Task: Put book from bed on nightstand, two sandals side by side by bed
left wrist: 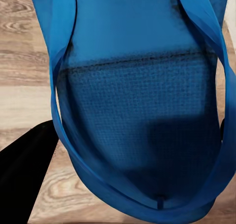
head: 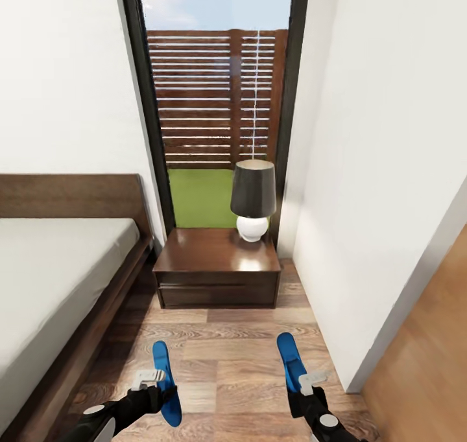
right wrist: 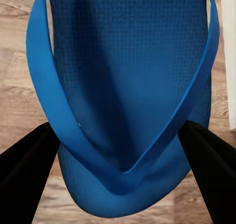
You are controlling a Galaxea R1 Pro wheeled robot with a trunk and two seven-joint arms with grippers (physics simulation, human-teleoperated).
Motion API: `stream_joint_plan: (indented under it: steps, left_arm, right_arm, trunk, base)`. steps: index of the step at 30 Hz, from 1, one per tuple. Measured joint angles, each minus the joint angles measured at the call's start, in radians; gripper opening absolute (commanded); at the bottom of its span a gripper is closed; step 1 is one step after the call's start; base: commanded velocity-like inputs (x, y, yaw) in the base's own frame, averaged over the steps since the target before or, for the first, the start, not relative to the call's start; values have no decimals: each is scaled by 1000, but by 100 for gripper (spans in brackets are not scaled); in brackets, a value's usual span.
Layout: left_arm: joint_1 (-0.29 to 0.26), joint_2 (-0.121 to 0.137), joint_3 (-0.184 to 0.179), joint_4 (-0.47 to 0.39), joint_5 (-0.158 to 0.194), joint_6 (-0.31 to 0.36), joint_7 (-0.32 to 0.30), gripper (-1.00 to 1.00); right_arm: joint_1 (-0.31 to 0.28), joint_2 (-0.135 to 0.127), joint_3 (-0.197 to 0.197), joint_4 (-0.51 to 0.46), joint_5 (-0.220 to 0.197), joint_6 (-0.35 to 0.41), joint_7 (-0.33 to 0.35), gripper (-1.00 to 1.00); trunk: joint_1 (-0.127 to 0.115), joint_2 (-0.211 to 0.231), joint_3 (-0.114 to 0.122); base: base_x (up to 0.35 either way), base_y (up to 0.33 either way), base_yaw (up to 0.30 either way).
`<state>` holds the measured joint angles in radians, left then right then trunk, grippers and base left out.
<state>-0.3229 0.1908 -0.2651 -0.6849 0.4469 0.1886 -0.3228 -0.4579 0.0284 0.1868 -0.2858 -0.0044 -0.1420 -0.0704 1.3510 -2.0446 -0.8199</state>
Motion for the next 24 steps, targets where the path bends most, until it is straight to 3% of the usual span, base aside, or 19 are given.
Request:
stream_joint_plan:
  steps: [6, 16, 24]
  left_arm:
    - [0, -1, -3, 0, 0, 0, 0, -100]
    - [0, -18, -9, 41, -1, -23, 0, -100]
    - [0, -23, -17, 55, -3, -25, 0, -100]
  right_arm:
    - [0, 1, 0, 90, 1, -22, -1, -100]
    - [0, 1, 0, 107, 1, -65, -1, -100]
    - [0, 3, 1, 107, 2, -66, -4, -100]
  trunk:
    - [0, 0, 0]
    - [0, 0, 0]
    - [0, 0, 0]
  base:
    - [0, 0, 284]
    - [0, 0, 286]
    - [0, -104, 61]
